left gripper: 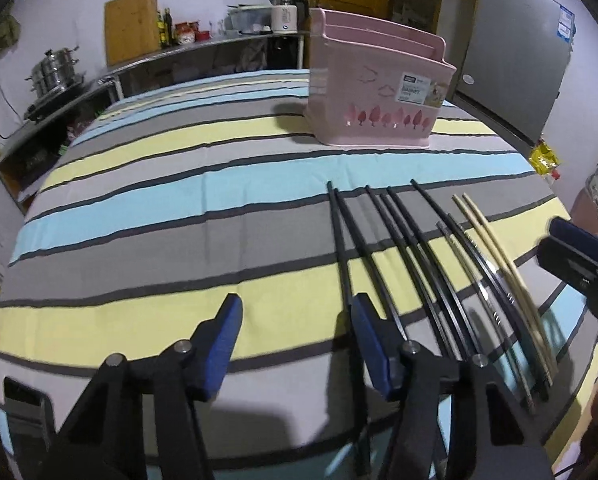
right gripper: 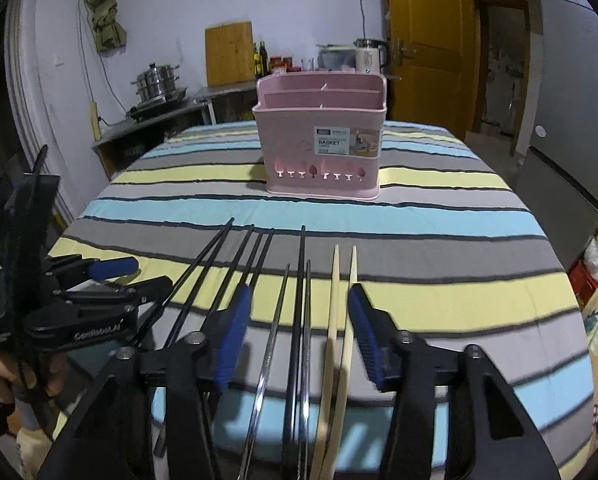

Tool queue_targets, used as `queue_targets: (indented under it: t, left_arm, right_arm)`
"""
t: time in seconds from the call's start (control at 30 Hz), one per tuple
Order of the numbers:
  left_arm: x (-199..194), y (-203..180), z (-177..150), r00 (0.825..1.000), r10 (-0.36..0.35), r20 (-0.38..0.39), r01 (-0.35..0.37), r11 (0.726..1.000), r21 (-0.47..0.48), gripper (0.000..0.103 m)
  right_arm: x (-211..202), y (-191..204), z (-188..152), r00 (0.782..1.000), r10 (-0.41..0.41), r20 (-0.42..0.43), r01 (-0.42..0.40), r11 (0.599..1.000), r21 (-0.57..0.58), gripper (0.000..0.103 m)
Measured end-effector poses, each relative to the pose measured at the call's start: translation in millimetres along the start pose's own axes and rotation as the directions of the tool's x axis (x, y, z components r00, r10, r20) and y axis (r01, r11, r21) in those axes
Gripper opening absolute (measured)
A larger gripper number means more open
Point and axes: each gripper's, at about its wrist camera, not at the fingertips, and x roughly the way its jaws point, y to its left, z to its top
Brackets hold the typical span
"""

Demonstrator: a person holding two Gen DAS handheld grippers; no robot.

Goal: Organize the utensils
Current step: 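Close the right gripper on a black chopstick while the left gripper grasps another black chopstick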

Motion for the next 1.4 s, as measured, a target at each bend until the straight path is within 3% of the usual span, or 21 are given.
queue_targets:
  t: [0.1,0.27,0.63,0.8,0.9,1.07,1.2,1.4]
  left_arm:
    - [10,-2,8,1.0,-0.011,-0.017,0.011,1.0,0.003,0.056]
    - [20,-7,18,1.0,-0.014,-0.027,0.015,0.999,0.038,0.05]
    - [35,-6,39,0.999,-0.007,-0.052,0.01,0.999,0.052,0.027]
    - [44,-5,50,0.997,-0.015,-0.075,0.019,0.998,0.054,0.026]
    - [49,-4,57,0.995,-0.024,-0.096,0.029,0.998,0.054,0.026]
    - [54,-6,63,0.994,-0.019,-0.107,0.027,0.997,0.071,0.025]
    - [55,-3,66,0.993,-0.034,-0.109,0.04,0.998,0.051,0.008]
    - [44,5,69,0.992,-0.085,-0.097,0.085,0.996,0.002,0.007]
  right_arm:
    - [21,-6,10,0.999,0.006,-0.049,-0.006,1.0,0.006,0.03]
    - [47,-10,24,0.994,0.037,-0.105,-0.036,0.999,0.013,0.022]
    - [93,-13,44,0.976,0.095,-0.197,-0.089,0.995,0.038,0.018]
    - [112,-12,49,0.964,0.088,-0.251,-0.081,0.996,0.039,0.017]
    - [118,-10,53,0.961,0.083,-0.265,-0.076,0.996,0.034,0.016]
    - [123,-10,56,0.956,0.063,-0.288,-0.057,0.998,0.032,0.005]
    - [120,-11,58,0.954,0.081,-0.289,-0.069,0.996,0.05,0.005]
    - [105,-17,64,0.96,0.114,-0.255,-0.098,0.992,0.075,0.004]
